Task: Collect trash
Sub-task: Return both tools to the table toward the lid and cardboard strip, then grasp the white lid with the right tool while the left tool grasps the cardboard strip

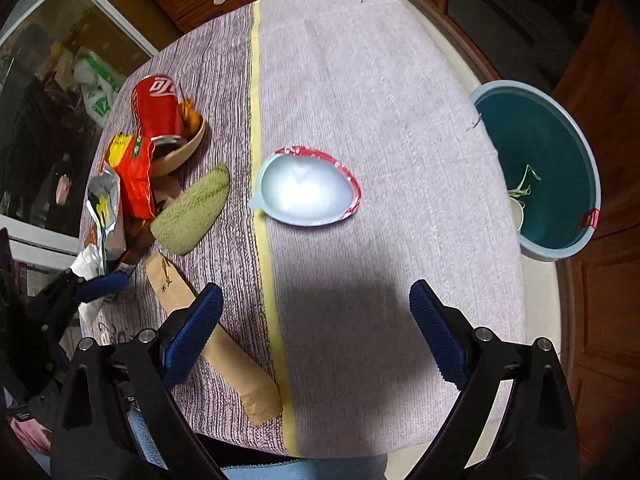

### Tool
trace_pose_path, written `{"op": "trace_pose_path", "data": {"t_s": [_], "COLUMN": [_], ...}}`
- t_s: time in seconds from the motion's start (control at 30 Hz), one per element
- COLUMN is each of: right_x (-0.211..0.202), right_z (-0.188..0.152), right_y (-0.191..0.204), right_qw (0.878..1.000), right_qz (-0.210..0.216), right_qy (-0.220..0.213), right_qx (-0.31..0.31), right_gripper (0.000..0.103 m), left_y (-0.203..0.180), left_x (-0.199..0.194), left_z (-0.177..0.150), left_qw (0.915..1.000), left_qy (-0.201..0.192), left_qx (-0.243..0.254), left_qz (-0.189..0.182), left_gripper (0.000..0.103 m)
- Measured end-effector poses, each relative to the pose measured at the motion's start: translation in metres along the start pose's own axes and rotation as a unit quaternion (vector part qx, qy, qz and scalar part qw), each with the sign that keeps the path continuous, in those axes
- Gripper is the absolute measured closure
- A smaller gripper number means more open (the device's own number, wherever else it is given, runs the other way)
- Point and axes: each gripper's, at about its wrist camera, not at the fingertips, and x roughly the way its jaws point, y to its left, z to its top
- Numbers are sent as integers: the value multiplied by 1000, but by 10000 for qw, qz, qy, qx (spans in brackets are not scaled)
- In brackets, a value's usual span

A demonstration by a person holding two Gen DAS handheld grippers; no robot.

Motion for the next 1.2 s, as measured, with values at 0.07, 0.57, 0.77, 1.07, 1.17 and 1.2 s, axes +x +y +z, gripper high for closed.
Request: {"op": "trace_pose_path", "data": {"t_s": [0.07,0.57,0.77,1.07,1.17,1.2], "right_x": [2,12,28,54,58,58], "right_z": [-3,2,29,59,58,57], "right_y": [0,-32,-22,0,3,4], "right_qw": [10000,9997,9997,9993,9991,9990], "right_qz": [14,133,231,294,213,152], "right_qy": [25,-38,-99,-104,-144,-185], "right_qx": [8,208,60,-221,-347,-376], "right_gripper": [13,13,13,14,31,32], "left_y": [6,-8,-7,-6,1,1], "left_x": [7,34,40,38,29,26], "left_z": [-6,16,23,19,15,16], "left_qw": [9996,9974,9972,9977,9978,9979], "left_qy": [61,-215,-215,-199,-224,-242], "left_qx": [-251,-671,-719,-650,-625,-600], "left_qz": [-57,165,53,-83,-63,-37], "left_gripper": [8,48,91,101,101,102]}}
